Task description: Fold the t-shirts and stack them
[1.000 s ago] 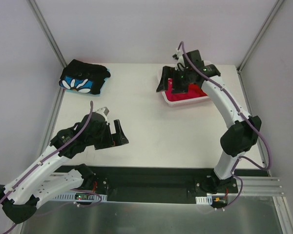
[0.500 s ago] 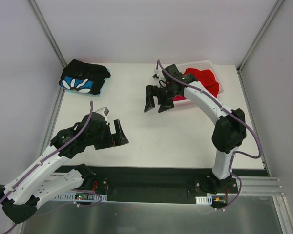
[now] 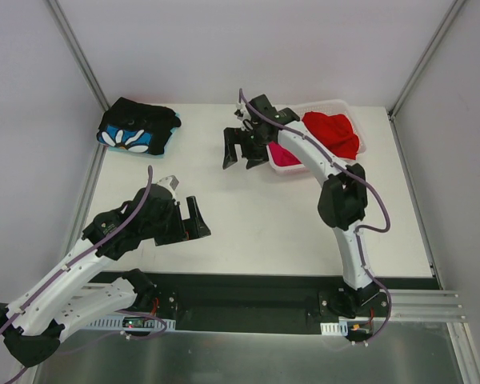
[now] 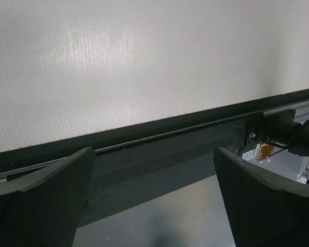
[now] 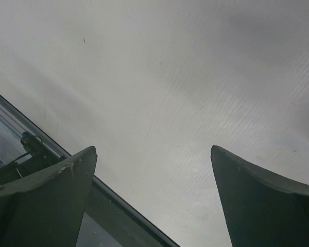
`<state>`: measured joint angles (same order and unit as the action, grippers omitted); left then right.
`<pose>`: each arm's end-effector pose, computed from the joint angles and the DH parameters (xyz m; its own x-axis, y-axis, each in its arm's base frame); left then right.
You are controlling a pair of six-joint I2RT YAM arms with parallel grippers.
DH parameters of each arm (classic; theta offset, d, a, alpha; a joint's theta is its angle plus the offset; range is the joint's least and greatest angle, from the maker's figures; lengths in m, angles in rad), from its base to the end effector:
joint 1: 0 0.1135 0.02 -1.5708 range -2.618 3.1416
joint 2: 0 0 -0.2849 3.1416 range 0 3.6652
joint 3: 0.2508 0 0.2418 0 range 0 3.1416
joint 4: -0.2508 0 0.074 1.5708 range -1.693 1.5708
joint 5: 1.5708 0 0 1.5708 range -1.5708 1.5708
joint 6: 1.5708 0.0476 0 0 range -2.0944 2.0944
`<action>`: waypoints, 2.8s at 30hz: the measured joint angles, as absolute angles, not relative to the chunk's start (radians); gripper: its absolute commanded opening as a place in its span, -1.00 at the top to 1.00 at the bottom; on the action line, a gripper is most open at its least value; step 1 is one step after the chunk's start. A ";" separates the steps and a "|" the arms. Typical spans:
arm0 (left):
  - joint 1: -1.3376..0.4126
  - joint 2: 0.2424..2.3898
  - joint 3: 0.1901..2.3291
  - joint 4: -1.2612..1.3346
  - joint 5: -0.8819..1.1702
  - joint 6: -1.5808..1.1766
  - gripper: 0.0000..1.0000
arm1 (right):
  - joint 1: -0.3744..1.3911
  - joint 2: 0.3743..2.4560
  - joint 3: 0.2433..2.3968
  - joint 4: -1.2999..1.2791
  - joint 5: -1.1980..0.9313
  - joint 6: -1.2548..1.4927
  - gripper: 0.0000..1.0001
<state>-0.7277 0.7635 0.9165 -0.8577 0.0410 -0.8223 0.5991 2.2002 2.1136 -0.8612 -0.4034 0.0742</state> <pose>0.0951 -0.0874 0.3268 -0.8332 -0.2382 -0.4990 0.1137 0.8093 -0.5763 0.3982 0.2945 0.2877 -0.7213 -0.4100 -0.5582 -0.6561 0.6626 0.3612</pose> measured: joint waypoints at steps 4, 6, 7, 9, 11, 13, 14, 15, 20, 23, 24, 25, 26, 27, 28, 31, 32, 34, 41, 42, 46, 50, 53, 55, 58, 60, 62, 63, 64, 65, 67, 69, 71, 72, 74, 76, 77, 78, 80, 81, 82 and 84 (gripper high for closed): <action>-0.728 0.764 0.916 -0.858 0.041 -0.822 -0.97 | 0.583 2.241 2.184 -0.867 -0.376 0.075 -0.93; -0.728 0.764 0.916 -0.858 0.041 -0.822 -0.98 | 0.565 2.250 2.190 -0.865 -0.374 0.077 -0.93; -0.728 0.764 0.916 -0.858 0.041 -0.822 -0.98 | 0.553 2.253 2.190 -0.865 -0.372 0.078 -0.93; -0.728 0.764 0.916 -0.858 0.041 -0.822 -0.98 | 0.530 2.259 2.185 -0.863 -0.366 0.078 -0.93; -0.728 0.764 0.916 -0.858 0.041 -0.822 -0.98 | 0.509 2.258 2.165 -0.858 -0.353 0.078 -0.92; -0.728 0.764 0.916 -0.858 0.041 -0.822 -0.98 | 0.492 2.256 2.133 -0.842 -0.351 0.084 -0.93; -0.728 0.764 0.916 -0.858 0.041 -0.822 -0.98 | 0.486 2.255 2.120 -0.841 -0.348 0.084 -0.93; -0.728 0.764 0.916 -0.858 0.041 -0.822 -0.98 | 0.481 2.252 2.109 -0.841 -0.339 0.082 -0.93; -0.728 0.763 0.916 -0.858 0.043 -0.822 -0.98 | 0.464 2.247 2.092 -0.851 -0.304 0.065 -0.93; -0.728 0.761 0.916 -0.858 0.043 -0.822 -0.98 | 0.448 2.223 2.085 -0.868 -0.269 0.057 -0.93; -0.728 0.759 0.916 -0.858 0.043 -0.822 -0.98 | 0.441 2.210 2.078 -0.875 -0.260 0.054 -0.93; -0.728 0.759 0.916 -0.859 0.043 -0.822 -0.98 | 0.434 2.198 2.072 -0.881 -0.249 0.052 -0.93; -0.728 0.759 0.916 -0.858 0.043 -0.822 -0.98 | 0.425 2.178 2.056 -0.883 -0.237 0.051 -0.93; -0.728 0.759 0.916 -0.858 0.043 -0.822 -0.98 | 0.414 2.156 2.033 -0.886 -0.223 0.050 -0.93; -0.728 0.762 0.916 -0.859 0.043 -0.822 -0.98 | 0.404 2.131 2.008 -0.889 -0.207 0.049 -0.93; -0.728 0.773 0.917 -0.858 0.043 -0.822 -0.98 | 0.369 2.067 1.938 -0.904 -0.163 0.052 -0.93; -0.728 0.781 0.917 -0.858 0.043 -0.822 -0.98 | 0.355 2.049 1.921 -0.913 -0.143 0.053 -0.93; -0.728 0.794 0.917 -0.858 0.043 -0.822 -0.98 | 0.331 2.024 1.898 -0.927 -0.105 0.054 -0.93; -0.728 0.805 0.918 -0.857 0.044 -0.822 -0.98 | 0.212 1.934 1.785 -0.946 -0.007 0.088 -0.93; -0.728 0.805 0.918 -0.857 0.043 -0.822 -0.98 | 0.193 1.924 1.771 -0.947 -0.004 0.094 -0.93; -0.728 0.804 0.918 -0.856 0.044 -0.822 -0.98 | 0.127 1.897 1.730 -0.947 0.000 0.108 -0.93; -0.728 0.804 0.919 -0.851 0.044 -0.822 -0.98 | 0.127 1.893 1.742 -0.958 -0.017 0.118 -0.92; -0.728 0.804 0.920 -0.850 0.044 -0.822 -0.98 | 0.155 1.893 1.814 -0.984 -0.027 0.123 -0.93; -0.728 0.805 0.920 -0.850 0.044 -0.822 -0.98 | 0.171 1.893 1.878 -0.992 -0.030 0.126 -0.93; -0.728 0.804 0.920 -0.850 0.044 -0.822 -0.98 | 0.185 1.887 1.937 -0.990 -0.021 0.128 -0.93; -0.728 0.802 0.920 -0.850 0.044 -0.823 -0.98 | 0.185 1.880 1.926 -0.994 0.012 0.128 -0.93; -0.728 0.801 0.920 -0.849 0.044 -0.823 -0.98 | 0.181 1.878 1.890 -0.992 0.035 0.127 -0.93; -0.728 0.800 0.920 -0.848 0.044 -0.823 -0.98 | 0.180 1.878 1.861 -0.987 0.042 0.126 -0.93; -0.728 0.800 0.920 -0.846 0.045 -0.823 -0.98 | 0.179 1.878 1.835 -0.984 0.043 0.126 -0.93; -0.728 0.801 0.920 -0.844 0.045 -0.823 -0.98 | 0.179 1.879 1.802 -0.981 0.042 0.127 -0.93; -0.728 0.801 0.920 -0.842 0.046 -0.823 -0.98 | 0.178 1.885 1.759 -0.983 0.037 0.127 -0.93; -0.728 0.801 0.920 -0.842 0.049 -0.823 -0.98 | 0.178 1.894 1.748 -0.981 0.034 0.128 -0.93; -0.728 0.800 0.920 -0.842 0.050 -0.823 -0.98 | 0.180 1.899 1.747 -0.974 0.033 0.129 -0.93; -0.728 0.799 0.919 -0.842 0.050 -0.824 -0.98 | 0.181 1.900 1.746 -0.971 0.033 0.130 -0.93; -0.728 0.795 0.919 -0.842 0.050 -0.824 -0.98 | 0.181 1.899 1.746 -0.969 0.036 0.131 -0.93; -0.728 0.791 0.919 -0.841 0.050 -0.826 -0.98 | 0.181 1.899 1.740 -0.967 0.044 0.131 -0.93; -0.728 0.789 0.918 -0.841 0.050 -0.828 -0.98 | 0.181 1.899 1.734 -0.966 0.050 0.132 -0.93; -0.728 0.788 0.917 -0.841 0.050 -0.828 -0.98 | 0.181 1.899 1.726 -0.965 0.056 0.133 -0.93; -0.728 0.789 0.916 -0.837 0.051 -0.829 -0.98 | 0.181 1.899 1.696 -0.963 0.086 0.139 -0.93; -0.728 0.789 0.916 -0.834 0.052 -0.830 -0.98 | 0.181 1.899 1.678 -0.962 0.101 0.143 -0.93; -0.728 0.789 0.916 -0.831 0.052 -0.830 -0.98 | 0.181 1.898 1.662 -0.962 0.112 0.147 -0.93; -0.728 0.789 0.915 -0.827 0.053 -0.830 -0.98 | 0.181 1.894 1.641 -0.962 0.138 0.152 -0.93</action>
